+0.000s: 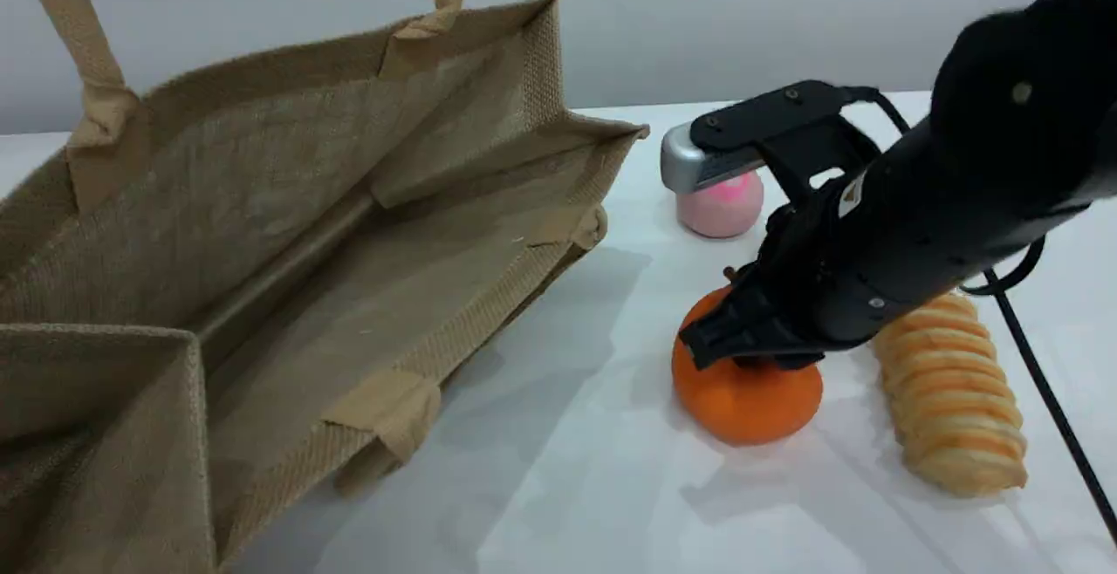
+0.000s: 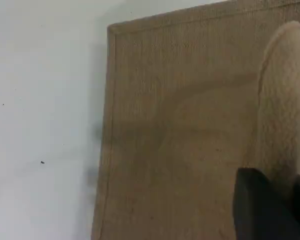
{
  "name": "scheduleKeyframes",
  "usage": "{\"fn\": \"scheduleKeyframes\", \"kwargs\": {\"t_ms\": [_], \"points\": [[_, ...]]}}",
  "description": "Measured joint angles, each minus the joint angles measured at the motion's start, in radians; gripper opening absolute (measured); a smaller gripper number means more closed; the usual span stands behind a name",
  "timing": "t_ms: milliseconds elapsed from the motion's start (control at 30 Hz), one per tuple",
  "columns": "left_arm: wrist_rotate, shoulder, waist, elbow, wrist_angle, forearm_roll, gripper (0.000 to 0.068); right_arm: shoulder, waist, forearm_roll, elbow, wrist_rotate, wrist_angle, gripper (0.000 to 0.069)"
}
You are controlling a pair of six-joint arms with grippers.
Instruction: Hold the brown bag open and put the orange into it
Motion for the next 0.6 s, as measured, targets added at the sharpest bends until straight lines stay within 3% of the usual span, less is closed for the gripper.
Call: {"fn": "scheduleKeyframes", "kwargs": {"t_ms": [300, 467, 600], "points": [[0.0, 0.001, 0.0, 0.0, 0.0, -0.001, 0.0094, -0.264, 0.0, 0.0, 0.001, -0.03, 0.177, 0.0027], [0.021, -0.002, 0.0, 0.0, 0.001, -0.028, 0.0094, -0.426, 0.024, 0.011, 0.001, -0.03, 0.194, 0.0027], [0.052, -0.002, 0.0, -0.001, 0.0, -0.086, 0.0094, -0.531, 0.104, 0.013, 0.001, -0.029, 0.162, 0.0028]]}}
